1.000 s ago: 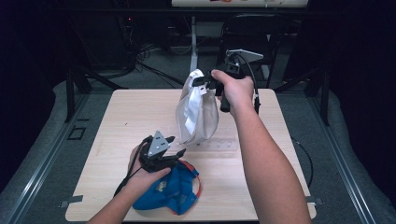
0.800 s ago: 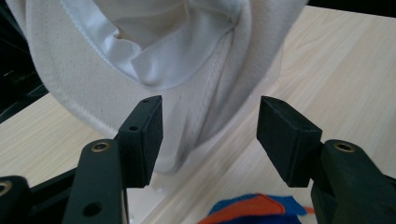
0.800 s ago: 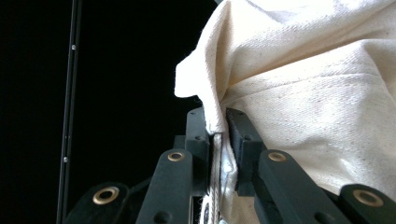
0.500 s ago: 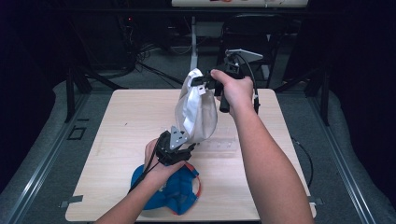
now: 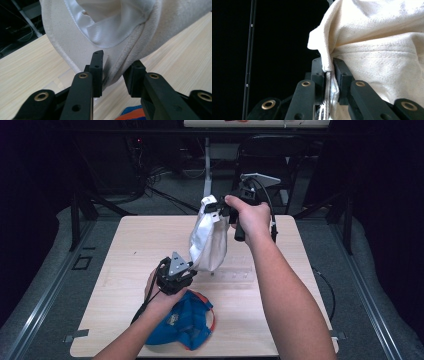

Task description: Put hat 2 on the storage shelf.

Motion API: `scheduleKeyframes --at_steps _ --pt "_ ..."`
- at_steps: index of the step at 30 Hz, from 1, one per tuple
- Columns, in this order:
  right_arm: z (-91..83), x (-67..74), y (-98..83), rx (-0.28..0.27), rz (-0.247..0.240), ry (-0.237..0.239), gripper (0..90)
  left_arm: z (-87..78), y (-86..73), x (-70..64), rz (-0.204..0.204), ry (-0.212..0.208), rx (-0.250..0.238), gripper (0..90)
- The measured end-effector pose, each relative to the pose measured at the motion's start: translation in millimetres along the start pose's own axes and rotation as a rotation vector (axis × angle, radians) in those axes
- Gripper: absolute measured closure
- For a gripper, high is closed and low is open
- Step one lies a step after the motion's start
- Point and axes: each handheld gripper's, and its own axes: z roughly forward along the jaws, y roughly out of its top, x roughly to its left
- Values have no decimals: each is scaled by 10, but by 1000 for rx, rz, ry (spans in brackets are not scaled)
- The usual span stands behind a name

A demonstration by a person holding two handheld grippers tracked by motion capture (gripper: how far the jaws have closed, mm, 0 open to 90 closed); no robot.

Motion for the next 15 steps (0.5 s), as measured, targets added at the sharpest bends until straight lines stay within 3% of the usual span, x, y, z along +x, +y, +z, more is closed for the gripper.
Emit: scheduleKeyframes --at_steps 5,6,15 --pt "19 12 -9 1 -5 0 799 -41 -21 151 -44 -31 -10 732" --pt "38 17 -18 8 -11 1 799 -44 -40 199 -70 -45 -25 732" --pt "110 13 -44 19 -20 -5 800 -6 -120 301 -115 -99 -39 731"
